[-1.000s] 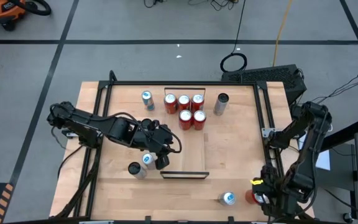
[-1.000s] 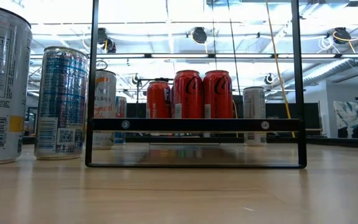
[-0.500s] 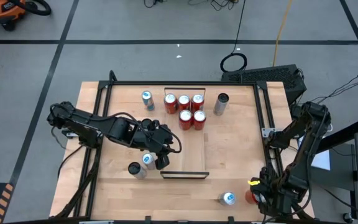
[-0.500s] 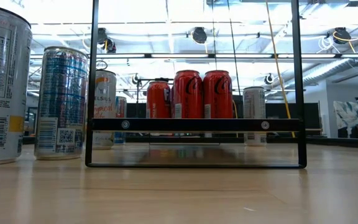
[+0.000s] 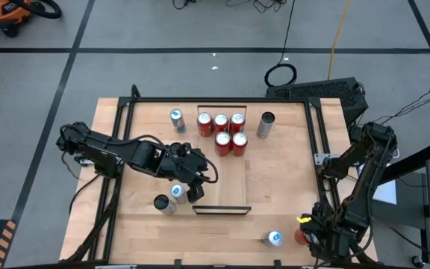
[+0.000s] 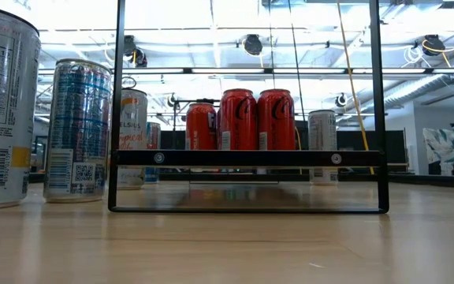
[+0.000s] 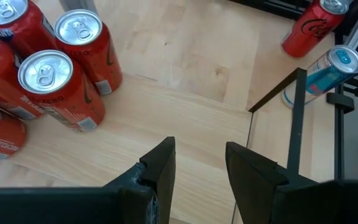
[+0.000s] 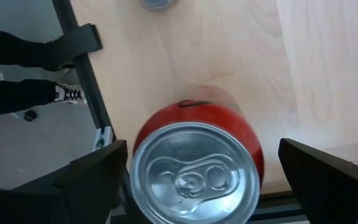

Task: Place canned beverage on shelf
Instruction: Put the red soda can on the shelf aligned with the other red soda can

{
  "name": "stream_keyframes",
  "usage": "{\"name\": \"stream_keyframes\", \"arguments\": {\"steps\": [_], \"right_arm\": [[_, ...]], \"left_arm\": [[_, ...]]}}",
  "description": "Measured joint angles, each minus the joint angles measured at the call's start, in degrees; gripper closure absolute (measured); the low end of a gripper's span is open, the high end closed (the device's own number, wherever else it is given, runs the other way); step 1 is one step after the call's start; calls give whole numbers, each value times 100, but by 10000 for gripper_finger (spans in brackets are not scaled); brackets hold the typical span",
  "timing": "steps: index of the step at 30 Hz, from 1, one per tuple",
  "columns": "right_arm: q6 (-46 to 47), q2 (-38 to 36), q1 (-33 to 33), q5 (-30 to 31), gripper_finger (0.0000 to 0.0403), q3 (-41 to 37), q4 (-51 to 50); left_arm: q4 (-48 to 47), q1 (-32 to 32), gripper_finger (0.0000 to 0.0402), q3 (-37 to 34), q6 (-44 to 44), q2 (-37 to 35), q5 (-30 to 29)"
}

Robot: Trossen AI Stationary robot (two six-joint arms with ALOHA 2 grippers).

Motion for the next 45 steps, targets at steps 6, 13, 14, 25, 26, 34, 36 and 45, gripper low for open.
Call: {"name": "stream_keyframes", "arguments": {"steps": [6,13,14,25,26,34,36,45], "right_arm": [[-36,2,0,0,10,-71,-15],[-16,2,0,2,11,-311,261],[18,2,0,2,13,-327,263],[33,2,0,0,120,-330,272],[40,0,-2,0,127,-330,284],[26,17,-179,-20,134,-137,245],[-40,17,-256,-13,133,1,206],[-576,17,-659,-456,136,990,-680]], "left_arm": [[-2,0,261,0,18,2,-2],[-4,0,261,-2,-6,2,0],[-4,0,261,-2,-8,2,0],[-4,0,261,-2,-11,2,-4],[-4,0,261,-2,-11,2,-4],[-4,0,261,-2,-12,2,-7],[-2,0,261,-2,-13,2,-6],[-2,0,261,-2,-24,2,2]]}}
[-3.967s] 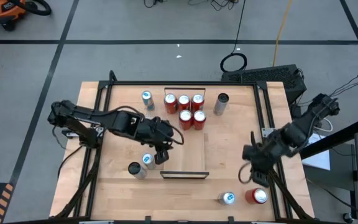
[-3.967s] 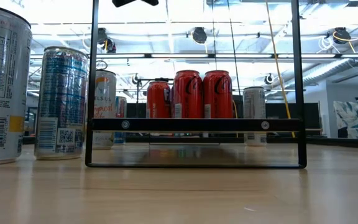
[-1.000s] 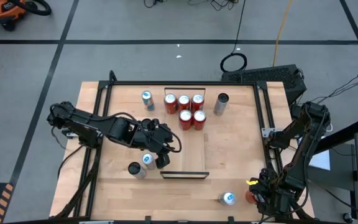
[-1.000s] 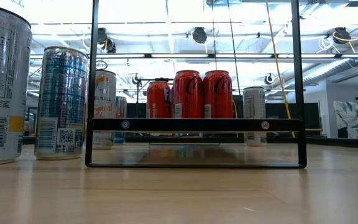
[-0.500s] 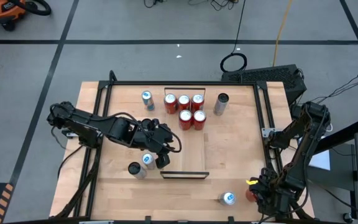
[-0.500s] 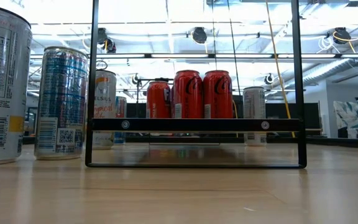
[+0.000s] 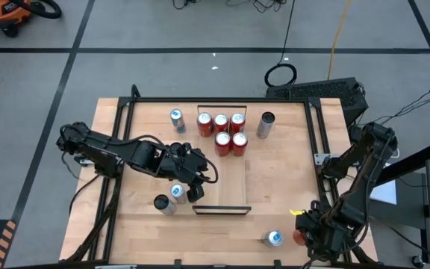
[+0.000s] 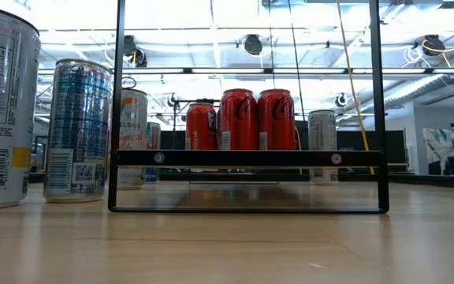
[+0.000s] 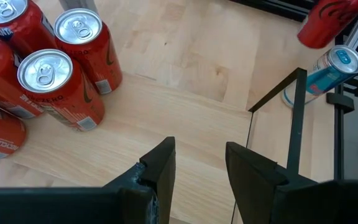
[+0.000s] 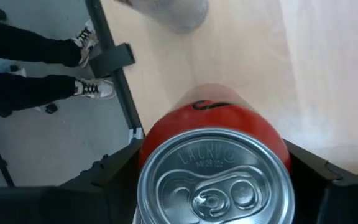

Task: Place canned beverage on shelf
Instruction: Put the red soda can on the shelf aligned with the other red soda can

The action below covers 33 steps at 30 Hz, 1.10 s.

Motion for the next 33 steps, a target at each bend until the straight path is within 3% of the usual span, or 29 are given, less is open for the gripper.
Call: {"name": "stream_keyframes", "arguments": {"steps": [12,22,28,33], "right_arm": [[-970,-11,-695,75,134,1885,-1643],[-1979,-11,-1527,345,134,2913,-1944],[-3166,-11,-2072,347,133,3212,-1953],[-4184,-11,-2516,349,133,3395,-1952]], "left_arm": [[335,0,253,0,2,0,505],[980,0,177,0,2,0,586],[1769,0,134,0,30,0,586],[2093,-16,121,0,305,0,583]]}}
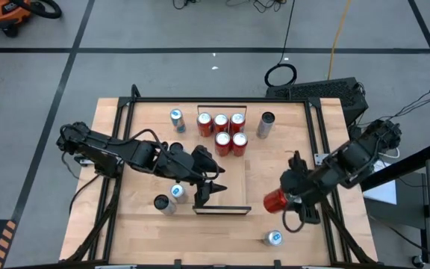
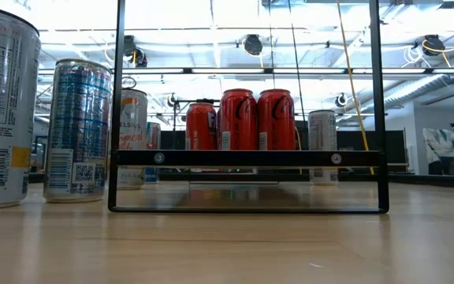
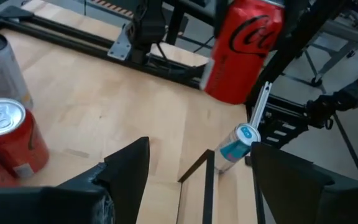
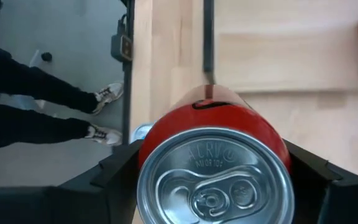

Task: Place canned beverage on shelf
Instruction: Put the red soda can on the shelf aligned with the other red soda can

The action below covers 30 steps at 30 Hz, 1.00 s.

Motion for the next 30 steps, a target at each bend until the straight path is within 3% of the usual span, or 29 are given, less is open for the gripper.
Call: {"name": "stream_keyframes", "arguments": {"steps": [17,30], "right_arm": [[-2723,-2,-1010,60,133,39,278],[-4442,-2,-1649,339,133,39,1335]], "left_arm": [[565,21,120,0,7,0,-129],[567,204,120,0,16,0,-155]]}}
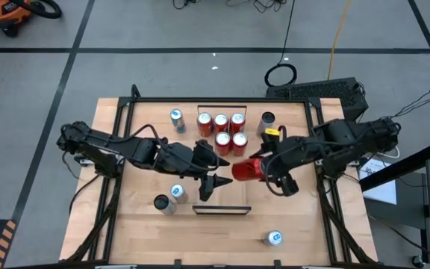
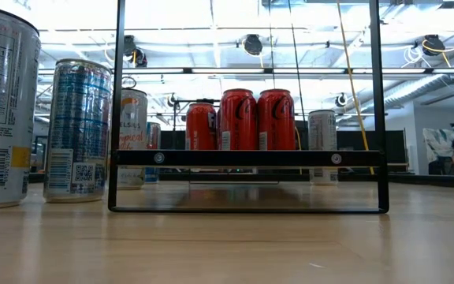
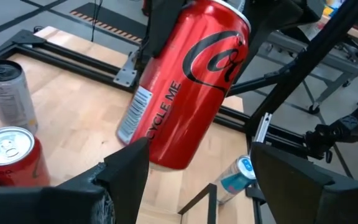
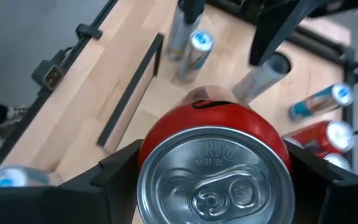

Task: Place canned beverage on shelf
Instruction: Put the red soda can on the shelf aligned with the other red soda can

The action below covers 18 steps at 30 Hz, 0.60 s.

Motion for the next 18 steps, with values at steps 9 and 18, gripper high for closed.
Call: {"name": "stream_keyframes", "arguments": {"steps": [9,18], "right_arm": [[-647,0,-425,-35,133,0,380],[-678,0,-726,-46,133,-24,884]], "left_arm": [[-33,230,120,0,-4,-263,-64],[-202,513,119,4,328,-731,-21]]}}
